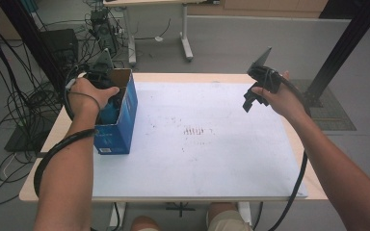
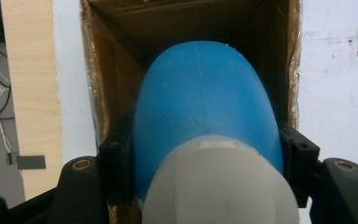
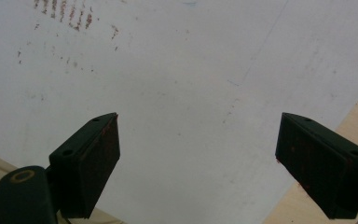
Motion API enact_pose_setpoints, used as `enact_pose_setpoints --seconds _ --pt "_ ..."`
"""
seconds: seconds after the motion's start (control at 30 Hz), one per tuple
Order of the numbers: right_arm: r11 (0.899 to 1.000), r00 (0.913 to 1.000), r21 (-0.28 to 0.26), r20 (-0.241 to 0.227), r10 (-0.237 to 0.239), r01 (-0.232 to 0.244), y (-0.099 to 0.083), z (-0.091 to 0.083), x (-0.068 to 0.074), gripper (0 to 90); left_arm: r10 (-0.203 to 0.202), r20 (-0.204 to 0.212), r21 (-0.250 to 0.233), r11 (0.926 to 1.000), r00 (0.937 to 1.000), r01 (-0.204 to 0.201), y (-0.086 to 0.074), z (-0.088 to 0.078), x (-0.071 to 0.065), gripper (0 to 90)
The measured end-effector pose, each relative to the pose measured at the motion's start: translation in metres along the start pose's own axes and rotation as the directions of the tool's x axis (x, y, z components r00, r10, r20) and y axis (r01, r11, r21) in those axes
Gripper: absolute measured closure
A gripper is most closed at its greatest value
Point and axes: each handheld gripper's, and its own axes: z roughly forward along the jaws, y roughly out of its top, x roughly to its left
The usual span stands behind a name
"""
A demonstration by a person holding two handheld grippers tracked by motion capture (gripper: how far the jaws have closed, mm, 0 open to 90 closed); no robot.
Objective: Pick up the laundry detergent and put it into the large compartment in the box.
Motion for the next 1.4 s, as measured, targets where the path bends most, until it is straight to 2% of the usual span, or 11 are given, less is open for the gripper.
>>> enact_pose_setpoints --seconds 0.8,1.4 --pt "1.000 0.9999 -0.002 0.011 -0.009 0.009 0.002 -0.003 0.005 13.6 0.016 -0.008 0.022 0.9996 0.9998 -0.016 -0.003 0.021 -0.001 37.3" --pt "1.000 0.9999 -0.001 0.013 -0.007 0.007 0.003 -0.004 0.007 13.6 0.009 -0.004 0.016 0.9998 0.9999 -0.009 -0.005 0.023 0.001 37.3"
